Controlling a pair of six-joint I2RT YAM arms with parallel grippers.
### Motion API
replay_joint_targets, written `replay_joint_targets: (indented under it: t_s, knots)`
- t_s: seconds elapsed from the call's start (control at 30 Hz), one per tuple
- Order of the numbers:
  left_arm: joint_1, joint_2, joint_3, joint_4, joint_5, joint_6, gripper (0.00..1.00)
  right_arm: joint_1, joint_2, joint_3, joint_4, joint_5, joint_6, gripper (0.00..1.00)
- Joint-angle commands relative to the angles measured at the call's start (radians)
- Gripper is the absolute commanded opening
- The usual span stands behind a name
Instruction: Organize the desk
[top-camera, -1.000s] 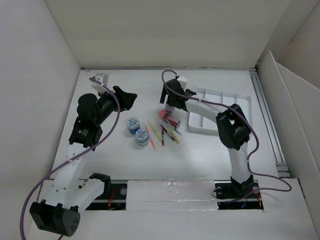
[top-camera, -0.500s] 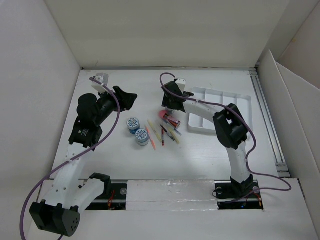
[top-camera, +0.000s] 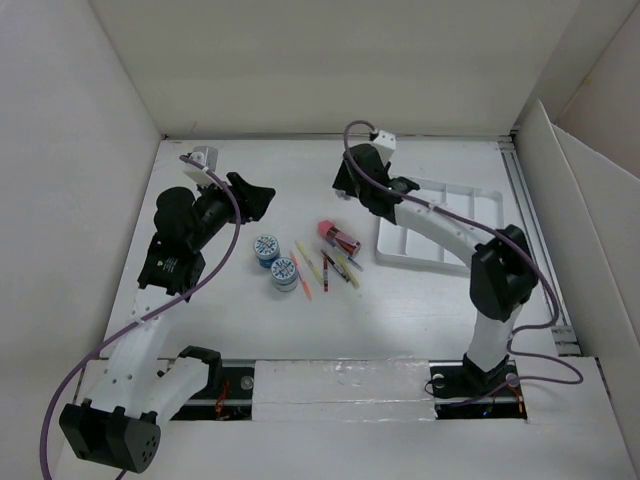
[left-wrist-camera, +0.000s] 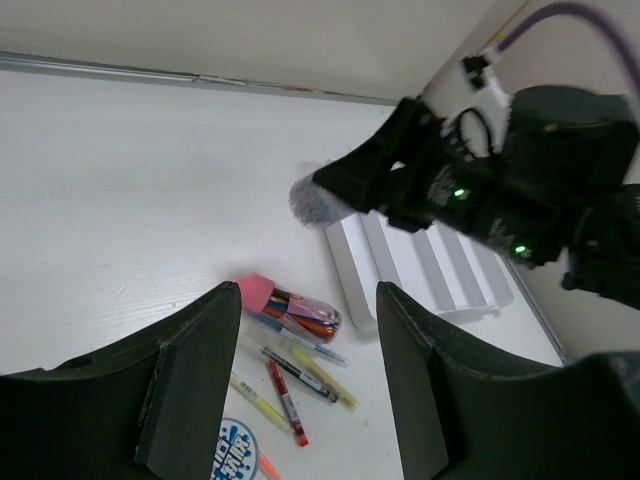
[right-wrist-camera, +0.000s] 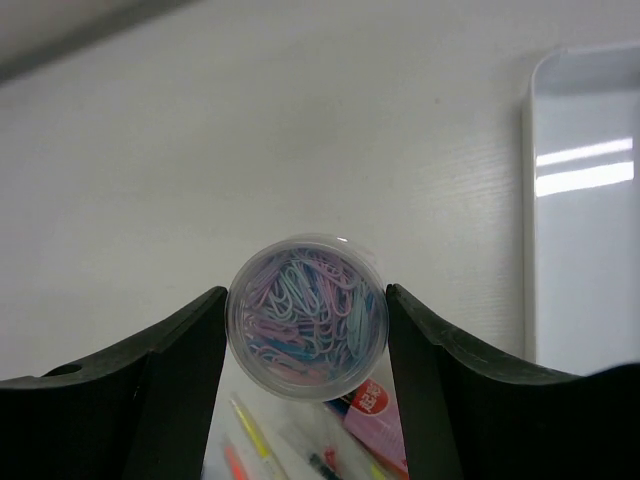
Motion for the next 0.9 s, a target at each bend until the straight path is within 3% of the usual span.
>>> replay_joint_targets:
  t_s: [0.0,0.27,0.47,0.57,0.67,0.87]
  knots:
    - [-0.002,-0.010,0.018,0.033,0.007,0.005,0.52,-0.040,-0.130,-0.045,0.128,0.081,0.015,0.58]
    - [-0.002,-0.017,0.009,0.040,0.017,0.000,0.52,-0.276,-0.244,-0.210,0.125,0.145,0.104,0.58]
    - [-0.002,-0.007,0.009,0.046,0.031,-0.009,0.52,-0.539,-0.339,-0.367,0.142,0.201,0.191,0.57]
    - [-0.002,0.001,0.012,0.053,0.036,-0.015,0.52,-0.674,-0.339,-0.398,0.162,0.152,0.219,0.57]
    - [-0.002,0.010,0.009,0.057,0.053,-0.020,0.52,-0.760,-0.301,-0.401,0.177,0.084,0.236,0.57]
    - [-0.002,0.010,0.011,0.056,0.050,-0.019,0.52,-0.801,-0.230,-0.336,0.168,0.059,0.230,0.57]
